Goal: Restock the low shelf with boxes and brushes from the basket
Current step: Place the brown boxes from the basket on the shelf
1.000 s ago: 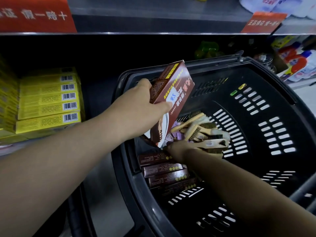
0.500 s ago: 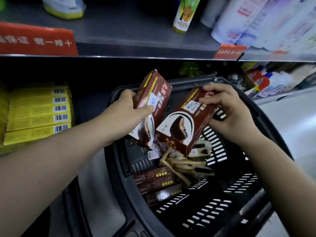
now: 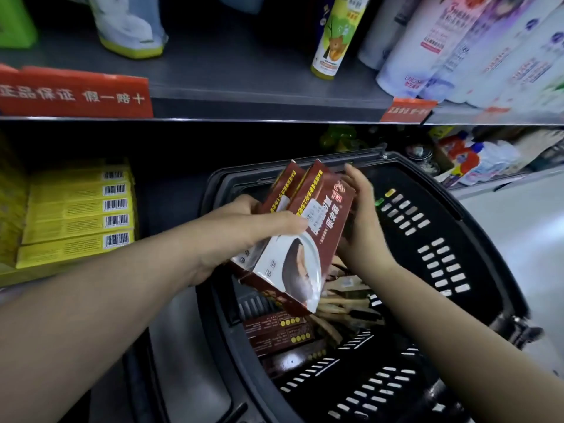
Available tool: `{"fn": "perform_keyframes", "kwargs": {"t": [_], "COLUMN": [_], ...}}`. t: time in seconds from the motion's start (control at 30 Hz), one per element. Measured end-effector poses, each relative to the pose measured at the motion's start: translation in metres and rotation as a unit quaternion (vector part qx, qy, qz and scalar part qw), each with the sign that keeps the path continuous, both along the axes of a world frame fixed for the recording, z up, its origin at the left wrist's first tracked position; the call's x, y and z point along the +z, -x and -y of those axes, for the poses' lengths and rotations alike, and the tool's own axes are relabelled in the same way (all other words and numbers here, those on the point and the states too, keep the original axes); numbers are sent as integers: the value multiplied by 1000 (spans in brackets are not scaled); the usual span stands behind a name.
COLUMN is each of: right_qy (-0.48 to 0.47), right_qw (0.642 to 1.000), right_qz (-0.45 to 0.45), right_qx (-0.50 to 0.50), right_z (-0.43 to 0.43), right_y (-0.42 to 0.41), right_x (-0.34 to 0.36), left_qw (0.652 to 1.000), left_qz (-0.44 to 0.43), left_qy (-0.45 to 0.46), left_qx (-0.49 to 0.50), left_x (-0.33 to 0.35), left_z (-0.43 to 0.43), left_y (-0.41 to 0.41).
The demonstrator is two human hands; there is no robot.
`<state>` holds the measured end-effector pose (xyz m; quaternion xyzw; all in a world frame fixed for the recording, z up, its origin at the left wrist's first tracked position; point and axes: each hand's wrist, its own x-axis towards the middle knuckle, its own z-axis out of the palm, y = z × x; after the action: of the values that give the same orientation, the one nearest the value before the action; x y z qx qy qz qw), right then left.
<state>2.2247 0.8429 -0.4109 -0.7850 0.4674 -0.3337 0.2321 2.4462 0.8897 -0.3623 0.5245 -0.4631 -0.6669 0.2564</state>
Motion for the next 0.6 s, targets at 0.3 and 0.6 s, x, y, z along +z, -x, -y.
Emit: {"fn": "perform_keyframes", "kwargs": {"t": [0.3,0.6], "right_qy": [-375,-231], "right_qw": [686,687], "right_qz": [-580,-635], "right_qx": [227,268], "right_z": [-7,-19], "right_y": [-17,-14], "right_x": [-141,-160], "left_qw": [990,991], "left_qz": [55,58], "left_qy": [64,56], "left_qx": [113,111], "left_x": [3,0], "left_z": [6,0], "left_y": [-24,-40]}}
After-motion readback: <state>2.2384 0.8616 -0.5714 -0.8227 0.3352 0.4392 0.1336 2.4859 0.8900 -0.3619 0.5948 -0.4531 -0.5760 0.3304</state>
